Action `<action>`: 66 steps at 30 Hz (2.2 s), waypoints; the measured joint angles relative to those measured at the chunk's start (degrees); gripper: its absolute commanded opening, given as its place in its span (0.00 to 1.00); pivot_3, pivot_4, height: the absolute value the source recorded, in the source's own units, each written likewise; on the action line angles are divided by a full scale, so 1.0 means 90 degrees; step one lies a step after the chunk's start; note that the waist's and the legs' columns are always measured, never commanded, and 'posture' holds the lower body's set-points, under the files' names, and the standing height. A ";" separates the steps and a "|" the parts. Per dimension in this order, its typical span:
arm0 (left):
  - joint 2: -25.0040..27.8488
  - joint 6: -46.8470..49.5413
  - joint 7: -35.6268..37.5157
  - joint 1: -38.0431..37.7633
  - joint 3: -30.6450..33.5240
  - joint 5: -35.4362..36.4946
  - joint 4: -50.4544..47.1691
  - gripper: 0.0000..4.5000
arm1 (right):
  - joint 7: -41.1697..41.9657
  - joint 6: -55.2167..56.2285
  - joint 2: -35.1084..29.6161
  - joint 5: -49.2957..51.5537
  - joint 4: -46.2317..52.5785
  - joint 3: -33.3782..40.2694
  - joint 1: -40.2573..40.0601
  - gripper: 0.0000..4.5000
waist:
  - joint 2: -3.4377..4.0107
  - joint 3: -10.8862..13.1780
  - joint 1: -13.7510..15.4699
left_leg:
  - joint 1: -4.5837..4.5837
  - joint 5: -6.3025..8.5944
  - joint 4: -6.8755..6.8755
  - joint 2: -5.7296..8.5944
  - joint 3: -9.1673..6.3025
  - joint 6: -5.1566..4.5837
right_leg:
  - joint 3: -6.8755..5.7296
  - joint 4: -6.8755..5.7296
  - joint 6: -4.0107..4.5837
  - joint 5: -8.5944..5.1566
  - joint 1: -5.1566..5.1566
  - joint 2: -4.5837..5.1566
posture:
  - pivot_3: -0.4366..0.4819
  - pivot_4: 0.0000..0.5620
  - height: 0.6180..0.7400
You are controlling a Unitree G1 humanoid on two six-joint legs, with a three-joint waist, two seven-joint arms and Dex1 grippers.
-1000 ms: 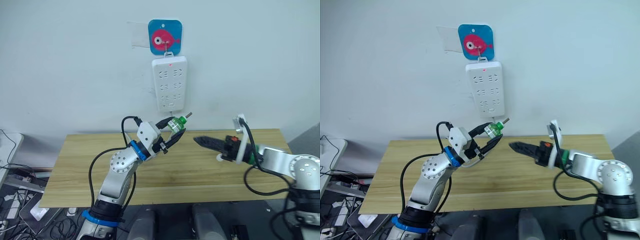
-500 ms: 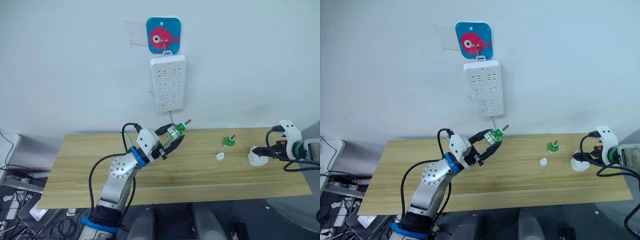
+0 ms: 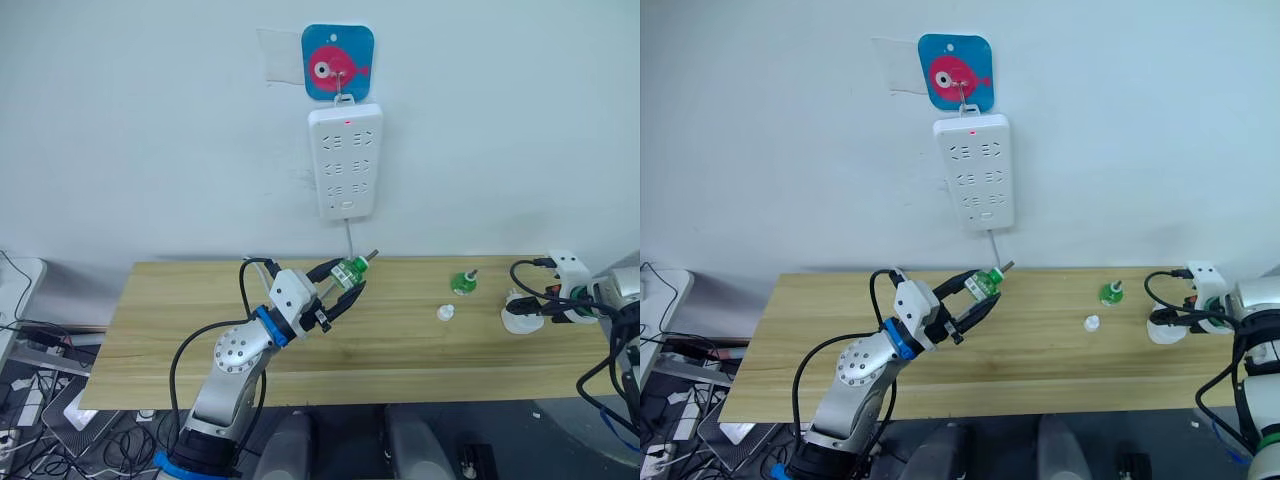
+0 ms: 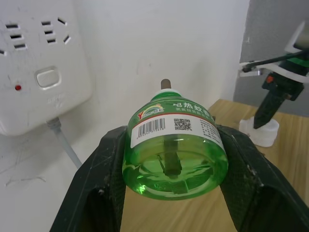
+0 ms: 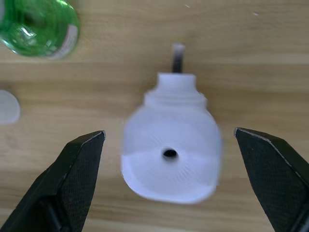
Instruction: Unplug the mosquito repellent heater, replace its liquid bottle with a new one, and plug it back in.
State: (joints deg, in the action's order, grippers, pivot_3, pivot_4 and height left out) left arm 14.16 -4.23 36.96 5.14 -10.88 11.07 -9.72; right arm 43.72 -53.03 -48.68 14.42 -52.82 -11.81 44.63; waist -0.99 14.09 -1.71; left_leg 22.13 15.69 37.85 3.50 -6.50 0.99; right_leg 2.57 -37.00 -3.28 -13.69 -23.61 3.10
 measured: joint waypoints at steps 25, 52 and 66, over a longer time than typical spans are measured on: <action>0.0363 0.0313 0.0028 -0.0005 0.0019 0.0029 -0.0327 0.50 | 0.0384 0.0944 0.0384 -0.1167 -0.1214 0.0414 0.0251 0.67 | -0.0001 0.0145 0.0003 | 0.0063 0.0000 0.0005 0.0003 -0.0002 0.0000 | -0.0001 -0.0010 0.0005 0.0007 -0.0058 0.0006 | 0.50 0.52 1.00; 0.0630 0.2310 0.1720 0.1592 -0.0243 0.1974 -0.0734 0.50 | 0.2559 -0.4337 -0.1028 0.6028 0.3977 0.1425 -0.0450 0.67 | 0.0041 0.0172 -0.0010 | 0.0091 0.0002 0.0024 0.0011 0.0004 0.0000 | -0.0006 0.0002 -0.0006 0.0022 -0.0073 0.0006 | 0.39 0.45 1.00; 0.0390 0.2349 0.1811 0.1757 -0.0269 0.1859 -0.0595 0.50 | -0.0342 -0.4336 -0.0637 0.8406 0.3827 0.1487 -0.0435 0.67 | 0.0041 0.0172 -0.0010 | 0.0092 0.0003 0.0027 0.0002 0.0012 -0.0004 | -0.0008 -0.0006 -0.0005 0.0023 -0.0075 0.0003 | 0.42 0.44 1.00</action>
State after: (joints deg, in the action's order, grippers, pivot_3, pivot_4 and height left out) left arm 17.67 16.91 53.26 20.95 -13.30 27.80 -15.07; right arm 40.63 -92.05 -54.42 90.07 -18.38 1.57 40.71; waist -0.63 15.63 -1.81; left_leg 22.96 15.71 38.09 3.53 -6.40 0.95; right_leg 2.50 -37.05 -3.33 -13.49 -24.28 3.13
